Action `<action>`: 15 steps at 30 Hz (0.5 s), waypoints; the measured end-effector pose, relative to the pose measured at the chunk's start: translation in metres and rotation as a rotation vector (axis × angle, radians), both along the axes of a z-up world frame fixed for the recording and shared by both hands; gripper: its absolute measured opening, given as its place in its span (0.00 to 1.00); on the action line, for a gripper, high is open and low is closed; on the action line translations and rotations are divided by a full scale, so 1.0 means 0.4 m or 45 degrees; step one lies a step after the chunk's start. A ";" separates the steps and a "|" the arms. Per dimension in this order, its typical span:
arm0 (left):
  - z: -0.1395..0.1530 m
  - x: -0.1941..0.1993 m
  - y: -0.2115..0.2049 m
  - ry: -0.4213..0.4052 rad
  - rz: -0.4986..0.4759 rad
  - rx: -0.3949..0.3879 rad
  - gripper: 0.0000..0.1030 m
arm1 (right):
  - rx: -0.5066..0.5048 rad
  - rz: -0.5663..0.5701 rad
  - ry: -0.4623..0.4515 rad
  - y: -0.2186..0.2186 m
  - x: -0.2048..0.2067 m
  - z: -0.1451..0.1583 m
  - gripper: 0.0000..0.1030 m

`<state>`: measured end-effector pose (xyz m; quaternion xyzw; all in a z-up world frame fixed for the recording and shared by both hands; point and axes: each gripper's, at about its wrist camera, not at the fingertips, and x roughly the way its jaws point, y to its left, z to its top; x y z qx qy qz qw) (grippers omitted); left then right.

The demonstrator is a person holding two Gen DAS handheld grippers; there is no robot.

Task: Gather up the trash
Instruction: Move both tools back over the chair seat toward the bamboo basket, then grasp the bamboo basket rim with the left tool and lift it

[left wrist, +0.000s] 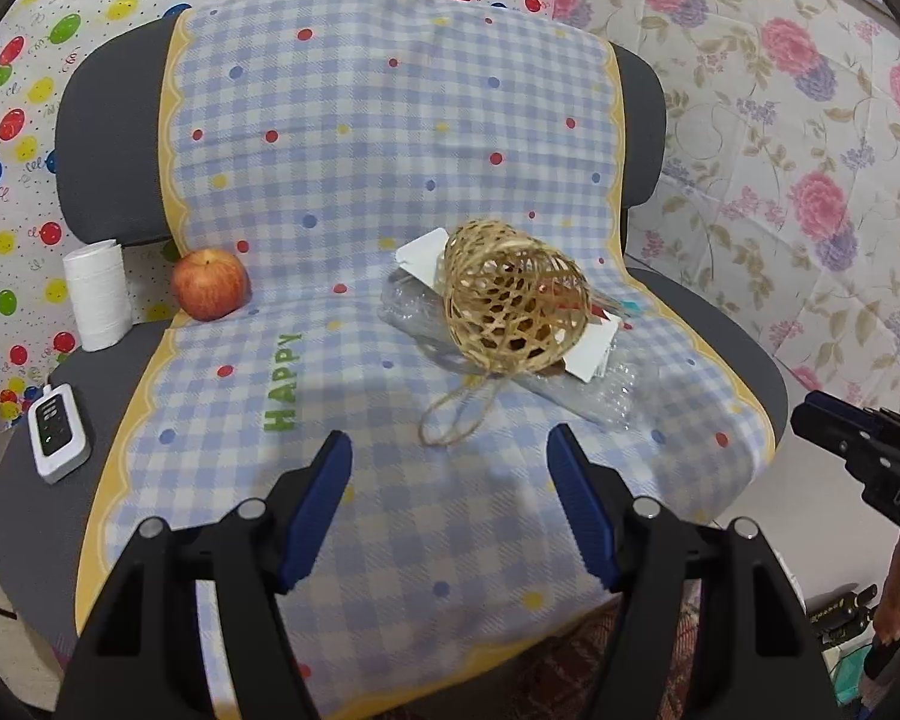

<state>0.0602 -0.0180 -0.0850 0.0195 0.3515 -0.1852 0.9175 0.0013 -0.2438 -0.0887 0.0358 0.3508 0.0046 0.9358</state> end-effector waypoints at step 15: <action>-0.048 0.214 -0.146 -0.063 -0.087 0.154 0.64 | -0.024 -0.016 0.041 -0.047 0.175 -0.016 0.41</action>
